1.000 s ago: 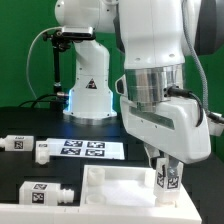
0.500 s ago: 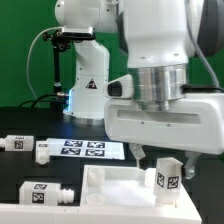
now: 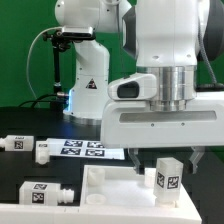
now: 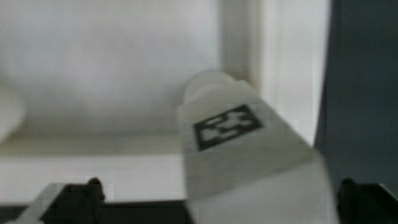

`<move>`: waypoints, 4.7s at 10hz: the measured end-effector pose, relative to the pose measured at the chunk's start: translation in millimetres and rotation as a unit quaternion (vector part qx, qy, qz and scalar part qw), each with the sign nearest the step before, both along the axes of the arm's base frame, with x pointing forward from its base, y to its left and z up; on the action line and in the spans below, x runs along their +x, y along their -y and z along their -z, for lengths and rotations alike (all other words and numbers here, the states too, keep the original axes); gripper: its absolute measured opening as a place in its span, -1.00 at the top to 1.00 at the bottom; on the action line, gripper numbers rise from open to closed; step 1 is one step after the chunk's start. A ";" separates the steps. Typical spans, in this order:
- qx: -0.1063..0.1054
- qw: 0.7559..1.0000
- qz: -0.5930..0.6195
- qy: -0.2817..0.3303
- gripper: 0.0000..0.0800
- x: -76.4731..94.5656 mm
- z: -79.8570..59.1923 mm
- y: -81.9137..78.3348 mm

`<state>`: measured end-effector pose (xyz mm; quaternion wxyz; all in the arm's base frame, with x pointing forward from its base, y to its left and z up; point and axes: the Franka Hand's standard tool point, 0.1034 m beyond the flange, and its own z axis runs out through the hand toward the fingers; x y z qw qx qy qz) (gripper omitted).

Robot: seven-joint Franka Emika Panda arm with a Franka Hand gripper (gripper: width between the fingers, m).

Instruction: Assemble one leg

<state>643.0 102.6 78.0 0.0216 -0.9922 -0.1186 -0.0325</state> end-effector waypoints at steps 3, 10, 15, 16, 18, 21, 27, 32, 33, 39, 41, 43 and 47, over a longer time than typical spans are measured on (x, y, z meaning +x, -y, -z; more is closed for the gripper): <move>-0.003 1.000 0.003 -0.009 -0.56 -0.3 3.4 -2.3; 0.012 0.961 0.275 -0.023 0.29 -0.9 5.9 -6.9; 0.074 0.787 0.611 -0.044 0.28 -1.3 7.8 -5.0; 0.073 0.785 0.614 -0.044 0.28 -1.5 7.8 -5.4; 0.069 0.814 0.576 -0.041 0.28 -2.0 8.2 -5.0; 0.025 0.947 0.320 -0.027 -0.59 -3.1 -0.7 -11.7; 0.000 0.999 0.034 -0.017 -0.62 -2.4 0.9 -9.9; 0.004 0.996 0.085 -0.020 -0.11 -2.0 1.8 -9.8; 0.006 0.993 0.116 -0.021 0.29 -2.0 1.9 -9.7; 0.022 0.841 0.540 -0.022 0.29 -2.3 2.9 -10.9; 0.048 0.757 0.651 -0.042 0.28 -1.0 3.3 -6.1; 0.051 0.734 0.676 -0.044 0.28 -1.1 3.6 -5.4; 0.040 0.856 0.515 -0.029 -0.55 0.1 3.1 -6.4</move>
Offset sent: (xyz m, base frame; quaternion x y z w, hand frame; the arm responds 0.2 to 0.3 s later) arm 0.0000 0.0000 0.0000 0.0000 0.0000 0.0000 1.0000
